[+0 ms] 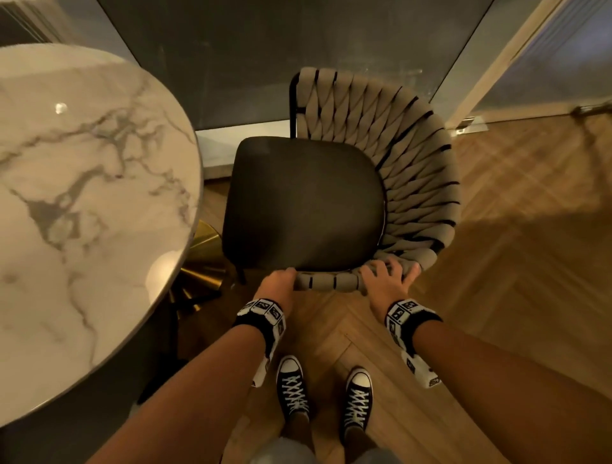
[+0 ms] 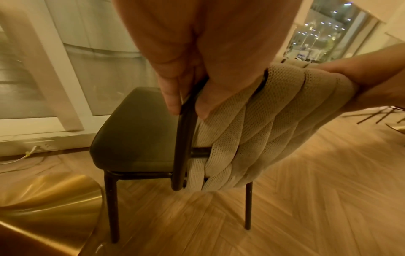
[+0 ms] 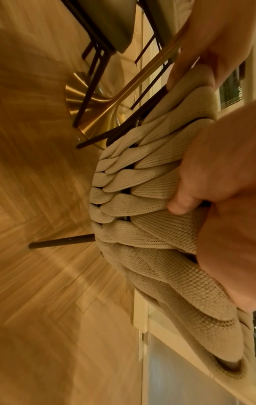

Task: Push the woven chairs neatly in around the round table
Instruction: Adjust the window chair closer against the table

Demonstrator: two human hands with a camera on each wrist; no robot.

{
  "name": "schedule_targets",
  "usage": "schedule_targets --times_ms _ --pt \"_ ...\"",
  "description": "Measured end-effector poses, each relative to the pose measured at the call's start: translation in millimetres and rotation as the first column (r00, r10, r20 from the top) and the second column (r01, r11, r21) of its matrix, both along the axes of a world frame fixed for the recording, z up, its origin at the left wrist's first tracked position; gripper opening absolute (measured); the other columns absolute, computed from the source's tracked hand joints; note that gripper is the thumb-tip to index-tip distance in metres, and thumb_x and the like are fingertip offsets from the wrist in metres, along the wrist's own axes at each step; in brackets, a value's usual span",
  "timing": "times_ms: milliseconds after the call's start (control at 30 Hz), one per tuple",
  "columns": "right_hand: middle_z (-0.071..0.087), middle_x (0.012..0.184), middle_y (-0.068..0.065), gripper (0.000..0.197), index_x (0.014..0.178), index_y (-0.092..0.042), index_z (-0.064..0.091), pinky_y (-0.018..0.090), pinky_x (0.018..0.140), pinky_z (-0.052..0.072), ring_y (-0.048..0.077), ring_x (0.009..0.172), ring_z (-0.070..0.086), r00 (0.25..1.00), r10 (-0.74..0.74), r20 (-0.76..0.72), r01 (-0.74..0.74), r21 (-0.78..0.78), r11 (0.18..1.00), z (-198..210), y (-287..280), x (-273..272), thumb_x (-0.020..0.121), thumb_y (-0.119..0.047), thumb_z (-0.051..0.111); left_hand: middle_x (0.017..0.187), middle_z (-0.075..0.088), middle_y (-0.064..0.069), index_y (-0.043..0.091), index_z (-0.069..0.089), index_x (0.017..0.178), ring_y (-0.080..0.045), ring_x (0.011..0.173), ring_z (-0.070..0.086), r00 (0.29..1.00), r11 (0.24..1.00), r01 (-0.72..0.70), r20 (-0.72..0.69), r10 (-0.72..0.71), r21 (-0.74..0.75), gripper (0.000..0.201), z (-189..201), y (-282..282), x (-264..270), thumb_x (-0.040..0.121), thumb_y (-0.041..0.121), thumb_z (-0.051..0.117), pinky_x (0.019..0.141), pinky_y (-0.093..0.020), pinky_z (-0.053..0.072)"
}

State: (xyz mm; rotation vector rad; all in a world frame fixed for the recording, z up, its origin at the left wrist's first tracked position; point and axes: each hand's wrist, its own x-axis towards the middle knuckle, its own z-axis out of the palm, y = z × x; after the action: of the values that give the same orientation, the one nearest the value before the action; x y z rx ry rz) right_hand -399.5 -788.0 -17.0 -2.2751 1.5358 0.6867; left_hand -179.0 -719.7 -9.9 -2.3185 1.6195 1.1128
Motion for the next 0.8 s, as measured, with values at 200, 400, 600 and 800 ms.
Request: schedule_targets --times_ms 200,400,600,800 --pt "0.04 0.143 0.009 0.058 0.138 -0.025 0.038 0.076 0.11 -0.005 0.039 0.138 0.026 0.999 0.029 0.034 -0.027 -0.051 0.998 3 -6 22 0.087 -0.002 0.049 0.111 0.065 -0.012 0.014 0.058 0.11 -0.032 0.104 0.064 0.998 0.999 -0.049 0.028 0.05 -0.021 0.027 1 -2 16 0.091 -0.002 0.048 0.09 -0.045 0.057" --pt "0.047 0.142 0.005 0.058 0.14 -0.021 0.039 0.069 0.116 -0.003 0.035 0.134 0.036 0.979 0.197 0.059 -0.19 -0.098 0.977 4 0 14 0.086 -0.004 0.048 0.112 0.065 -0.01 0.015 0.058 0.118 -0.03 0.104 0.064 0.997 0.997 -0.07 0.023 0.07 -0.011 0.033 -2 23 9 0.089 0.001 0.053 0.089 -0.042 0.056" --pt "0.051 0.142 0.007 0.05 0.137 -0.016 0.046 0.049 0.121 0.014 0.029 0.134 0.041 0.945 0.316 0.085 -0.31 -0.072 0.948 6 -6 11 0.088 -0.006 0.05 0.109 0.067 -0.006 0.02 0.06 0.115 -0.028 0.103 0.065 0.993 0.993 -0.118 0.004 0.118 -0.029 0.034 -6 40 7 0.088 0.001 0.052 0.091 -0.041 0.057" --pt "0.061 0.124 0.001 0.04 0.117 -0.021 0.057 0.044 0.109 0.029 0.027 0.118 0.05 0.958 0.277 0.07 -0.272 -0.077 0.959 -1 -12 12 0.082 -0.003 0.052 0.1 0.07 -0.008 0.017 0.068 0.1 -0.029 0.094 0.068 0.992 0.994 -0.109 0.074 0.106 0.027 0.021 -8 24 10 0.087 0.005 0.056 0.08 -0.039 0.058"
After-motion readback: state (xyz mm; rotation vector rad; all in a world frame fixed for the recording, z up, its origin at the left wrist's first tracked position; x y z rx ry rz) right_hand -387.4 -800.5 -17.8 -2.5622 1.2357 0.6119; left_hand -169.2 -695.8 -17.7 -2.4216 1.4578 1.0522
